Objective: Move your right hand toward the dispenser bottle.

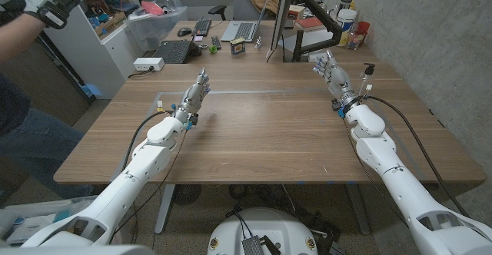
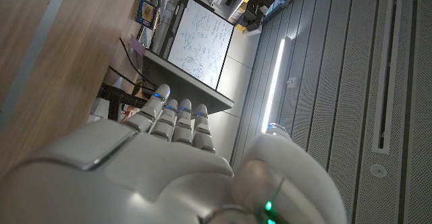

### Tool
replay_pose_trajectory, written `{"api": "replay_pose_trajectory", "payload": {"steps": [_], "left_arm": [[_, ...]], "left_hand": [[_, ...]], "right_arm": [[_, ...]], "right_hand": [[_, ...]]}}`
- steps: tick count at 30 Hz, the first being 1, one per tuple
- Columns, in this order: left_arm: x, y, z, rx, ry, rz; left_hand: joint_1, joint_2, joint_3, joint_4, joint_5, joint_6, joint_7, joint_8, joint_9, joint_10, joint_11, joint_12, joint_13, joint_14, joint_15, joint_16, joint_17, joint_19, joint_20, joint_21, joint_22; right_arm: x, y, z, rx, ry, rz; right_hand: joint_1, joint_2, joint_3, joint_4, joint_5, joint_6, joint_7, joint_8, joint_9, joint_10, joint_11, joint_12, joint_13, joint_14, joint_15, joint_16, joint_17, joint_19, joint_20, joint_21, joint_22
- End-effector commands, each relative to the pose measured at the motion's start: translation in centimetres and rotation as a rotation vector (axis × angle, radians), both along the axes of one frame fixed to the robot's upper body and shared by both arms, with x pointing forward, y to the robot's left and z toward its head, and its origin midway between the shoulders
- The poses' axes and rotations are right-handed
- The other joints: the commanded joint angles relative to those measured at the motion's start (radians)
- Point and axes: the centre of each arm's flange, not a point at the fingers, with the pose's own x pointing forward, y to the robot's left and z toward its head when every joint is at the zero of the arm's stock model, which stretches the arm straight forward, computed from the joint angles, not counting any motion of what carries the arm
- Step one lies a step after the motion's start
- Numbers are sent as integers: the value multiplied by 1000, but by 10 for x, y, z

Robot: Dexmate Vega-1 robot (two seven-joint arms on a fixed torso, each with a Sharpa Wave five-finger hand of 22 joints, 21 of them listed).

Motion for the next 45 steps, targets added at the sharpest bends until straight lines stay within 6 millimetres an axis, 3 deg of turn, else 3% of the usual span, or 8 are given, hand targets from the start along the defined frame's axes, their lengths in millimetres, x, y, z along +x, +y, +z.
{"api": "replay_pose_trajectory", "payload": {"steps": [1,8,14,23,27,32,39,45], "left_arm": [[0,-1,-1,7,0,-4],[0,-2,-1,13,-2,-10],[0,-2,-1,14,-2,-11],[0,-3,0,16,-2,-9],[0,-3,1,17,-3,-6],[1,-4,2,18,-3,-6],[1,-5,1,17,4,-4],[0,-5,2,27,4,0]], "left_hand": [[13,1,-6,-5,7,8,-2,5,6,4,4,12,3,4,2,8,2,-1,-5,-3,3],[14,2,-8,-6,7,12,-7,6,6,12,-4,14,3,9,-1,9,2,3,-8,-5,3],[16,3,-10,-6,7,17,-2,7,6,17,-5,15,3,13,-3,9,2,5,-9,-7,4],[17,4,-12,-7,7,22,-4,8,6,20,-4,15,3,14,-6,9,2,8,-6,-10,4],[18,5,-13,-7,8,23,-5,8,6,19,-9,14,3,14,-6,8,2,9,-6,-12,4],[19,5,-14,-8,8,24,-5,7,6,20,-5,14,3,15,-6,8,2,9,-5,-13,4],[21,6,-16,-8,8,24,-6,6,6,20,-8,13,3,11,-6,6,2,8,10,-18,4],[22,7,-18,-8,8,23,-7,6,6,21,-2,13,3,7,-2,4,1,7,8,-20,4]], "right_arm": [[-3,-2,8,-10,-23,-13],[-6,-6,11,-5,-35,-24],[-8,-9,13,-8,-44,-27],[-8,-11,16,-8,-52,-32],[-7,-12,18,-7,-53,-33],[-8,-15,23,-10,-61,-38],[-10,-17,29,-22,-73,-48],[-13,-20,34,-32,-90,-61]], "right_hand": [[12,2,2,-5,-3,4,-16,-6,5,0,-12,-3,1,6,-3,-4,2,0,6,-6,5],[14,3,2,-7,-4,5,-30,-5,5,1,-16,-4,1,7,-2,-5,2,-3,13,-12,5],[20,2,1,-12,-5,15,-49,-2,5,11,-33,-2,1,13,6,-5,0,4,35,-18,5],[23,1,-2,-16,-6,29,-66,1,5,19,-56,-2,1,17,13,-6,0,27,83,-22,6],[23,1,-4,-18,-6,30,-74,-1,5,18,-77,-5,1,24,33,-6,0,35,112,-27,6],[24,1,-5,-19,-7,28,-79,-3,5,14,-86,-8,1,26,39,-6,0,40,123,-30,7],[25,1,-7,-21,-7,24,-85,-5,5,5,-95,-12,1,32,76,-6,0,43,134,-38,7],[25,1,-8,-21,-7,22,-90,-6,5,4,-96,-13,2,33,81,-6,0,44,141,-40,8]]}}
